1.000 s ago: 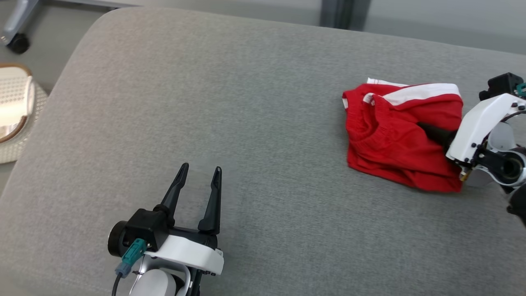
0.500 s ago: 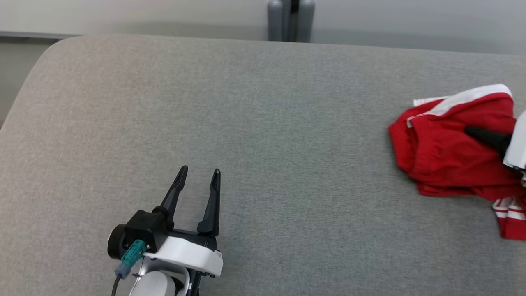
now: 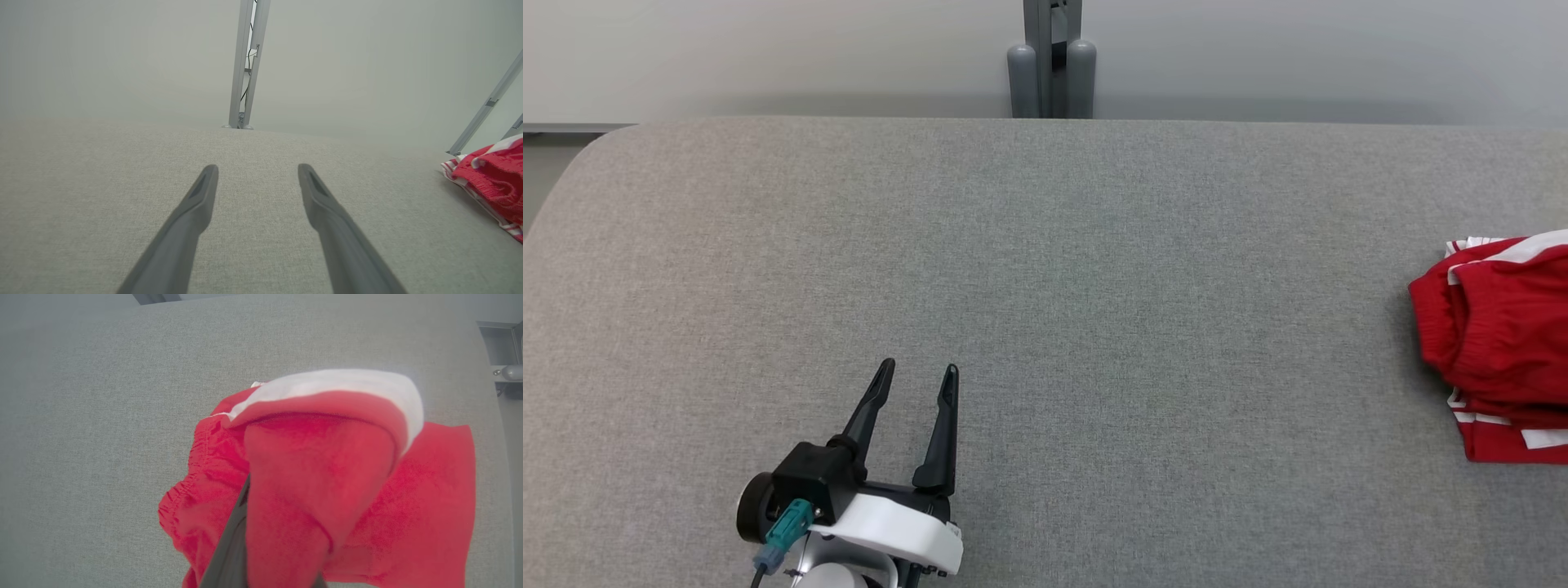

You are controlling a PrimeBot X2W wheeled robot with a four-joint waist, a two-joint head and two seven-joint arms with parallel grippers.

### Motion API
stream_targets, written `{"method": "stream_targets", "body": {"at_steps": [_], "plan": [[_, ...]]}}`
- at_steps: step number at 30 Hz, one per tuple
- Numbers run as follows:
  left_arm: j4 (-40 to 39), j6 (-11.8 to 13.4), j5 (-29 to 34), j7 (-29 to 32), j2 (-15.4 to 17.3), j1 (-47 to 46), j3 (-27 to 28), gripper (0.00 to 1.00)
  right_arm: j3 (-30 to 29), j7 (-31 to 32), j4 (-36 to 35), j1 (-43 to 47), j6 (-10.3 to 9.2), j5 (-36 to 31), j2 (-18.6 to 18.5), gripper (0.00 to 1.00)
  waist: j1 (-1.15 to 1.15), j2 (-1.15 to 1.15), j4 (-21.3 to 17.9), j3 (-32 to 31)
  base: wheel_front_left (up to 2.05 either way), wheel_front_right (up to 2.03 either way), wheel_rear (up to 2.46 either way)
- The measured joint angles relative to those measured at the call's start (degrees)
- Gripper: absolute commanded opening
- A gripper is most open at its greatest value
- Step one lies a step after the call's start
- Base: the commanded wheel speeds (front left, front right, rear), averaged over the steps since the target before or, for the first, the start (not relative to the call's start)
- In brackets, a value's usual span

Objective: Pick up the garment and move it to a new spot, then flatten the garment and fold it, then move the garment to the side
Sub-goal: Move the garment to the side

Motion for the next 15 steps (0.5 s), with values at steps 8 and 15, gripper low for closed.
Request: {"method": "stream_targets", "body": {"at_steps": [8, 15], "plan": [[0.07, -0.53, 0.87, 0.00, 0.02, -0.32, 0.68, 1.00, 1.13, -2.43, 3.98, -0.57, 0.01, -7.62, -2.42, 0.00, 0.00, 0.00, 0.00, 1.98, 0.00, 0.00, 0.00], [0.08, -0.77, 0.97, 0.00, 0.01, -1.37, 0.87, 1.00, 3.22, -4.63, 6.55, -2.50, 0.01, -15.70, -3.60, 0.00, 0.00, 0.00, 0.38, 4.05, 0.00, 0.00, 0.00]]}}
